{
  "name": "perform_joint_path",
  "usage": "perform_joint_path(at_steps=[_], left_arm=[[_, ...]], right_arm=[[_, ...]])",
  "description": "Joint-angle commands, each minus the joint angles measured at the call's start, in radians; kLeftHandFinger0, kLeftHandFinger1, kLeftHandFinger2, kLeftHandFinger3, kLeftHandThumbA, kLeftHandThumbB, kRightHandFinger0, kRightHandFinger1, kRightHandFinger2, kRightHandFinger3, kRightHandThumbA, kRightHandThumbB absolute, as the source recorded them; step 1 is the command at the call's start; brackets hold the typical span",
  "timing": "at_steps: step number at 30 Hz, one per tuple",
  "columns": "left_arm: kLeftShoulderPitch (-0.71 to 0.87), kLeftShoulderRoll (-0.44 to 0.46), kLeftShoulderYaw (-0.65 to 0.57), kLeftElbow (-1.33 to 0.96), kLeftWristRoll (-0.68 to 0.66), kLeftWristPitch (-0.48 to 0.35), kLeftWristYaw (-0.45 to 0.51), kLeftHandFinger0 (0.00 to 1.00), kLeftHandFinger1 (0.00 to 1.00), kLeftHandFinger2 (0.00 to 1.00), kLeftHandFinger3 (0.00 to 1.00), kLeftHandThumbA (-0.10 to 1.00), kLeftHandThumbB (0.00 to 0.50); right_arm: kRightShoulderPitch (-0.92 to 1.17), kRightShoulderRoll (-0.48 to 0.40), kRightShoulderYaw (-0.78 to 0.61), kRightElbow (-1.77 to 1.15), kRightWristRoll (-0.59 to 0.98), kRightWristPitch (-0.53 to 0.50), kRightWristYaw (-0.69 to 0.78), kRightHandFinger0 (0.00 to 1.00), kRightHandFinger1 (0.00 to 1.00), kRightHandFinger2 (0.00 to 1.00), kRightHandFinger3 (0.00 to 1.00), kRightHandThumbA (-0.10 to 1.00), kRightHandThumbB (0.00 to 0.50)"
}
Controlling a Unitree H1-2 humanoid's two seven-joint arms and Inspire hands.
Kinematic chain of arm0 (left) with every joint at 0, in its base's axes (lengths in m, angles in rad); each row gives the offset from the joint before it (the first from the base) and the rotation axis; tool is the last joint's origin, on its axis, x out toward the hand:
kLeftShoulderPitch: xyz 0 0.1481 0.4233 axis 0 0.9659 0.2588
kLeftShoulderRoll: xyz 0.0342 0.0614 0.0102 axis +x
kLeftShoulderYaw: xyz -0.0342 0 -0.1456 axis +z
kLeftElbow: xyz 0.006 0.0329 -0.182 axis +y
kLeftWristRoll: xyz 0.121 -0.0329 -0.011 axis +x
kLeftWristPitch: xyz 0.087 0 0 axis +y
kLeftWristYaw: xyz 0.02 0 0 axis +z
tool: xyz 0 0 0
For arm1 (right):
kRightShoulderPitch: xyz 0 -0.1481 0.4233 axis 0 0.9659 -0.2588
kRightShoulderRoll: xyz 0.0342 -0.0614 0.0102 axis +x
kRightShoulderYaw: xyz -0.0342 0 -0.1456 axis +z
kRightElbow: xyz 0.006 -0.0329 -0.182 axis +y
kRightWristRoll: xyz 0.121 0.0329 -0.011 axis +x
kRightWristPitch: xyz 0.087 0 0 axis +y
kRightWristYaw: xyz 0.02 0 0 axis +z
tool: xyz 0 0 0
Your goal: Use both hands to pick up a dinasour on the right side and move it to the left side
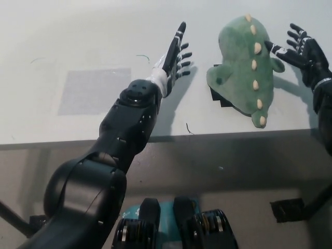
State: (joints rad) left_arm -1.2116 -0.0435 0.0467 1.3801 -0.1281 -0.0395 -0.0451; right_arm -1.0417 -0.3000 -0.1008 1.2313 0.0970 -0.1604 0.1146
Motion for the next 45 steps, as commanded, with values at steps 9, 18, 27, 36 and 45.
perform_joint_path(at_steps=[9, 18, 27, 36, 45], left_arm=[[-0.003, -0.012, -0.014, -0.009, 0.031, 0.0, 0.018, 1.0, 1.0, 1.0, 1.0, 1.0, 0.393], [0.031, -0.017, -0.011, -0.012, 0.036, -0.005, 0.011, 1.0, 1.0, 1.0, 1.0, 1.0, 0.419], [0.03, -0.039, -0.009, -0.008, 0.037, 0.011, 0.011, 1.0, 1.0, 1.0, 1.0, 1.0, 0.404], [-0.028, -0.116, -0.005, -0.005, 0.033, 0.023, 0.028, 1.0, 1.0, 1.0, 1.0, 1.0, 0.368], [-0.076, -0.186, -0.042, -0.012, 0.064, 0.004, -0.006, 1.0, 1.0, 1.0, 1.0, 1.0, 0.421]], right_arm=[[-0.041, 0.032, 0.001, 0.052, -0.003, -0.076, -0.019, 1.0, 1.0, 1.0, 1.0, 1.0, 0.191], [-0.008, 0.071, 0.006, 0.105, -0.005, -0.097, -0.054, 1.0, 1.0, 1.0, 1.0, 1.0, 0.228], [0.001, 0.102, -0.031, 0.097, 0.029, -0.11, -0.064, 1.0, 1.0, 1.0, 1.0, 1.0, 0.227], [0.018, 0.181, -0.061, 0.014, 0.055, -0.119, -0.122, 1.0, 1.0, 1.0, 1.0, 1.0, 0.215], [0.067, 0.211, -0.055, -0.133, 0.048, -0.131, -0.158, 1.0, 1.0, 1.0, 1.0, 1.0, 0.196]])
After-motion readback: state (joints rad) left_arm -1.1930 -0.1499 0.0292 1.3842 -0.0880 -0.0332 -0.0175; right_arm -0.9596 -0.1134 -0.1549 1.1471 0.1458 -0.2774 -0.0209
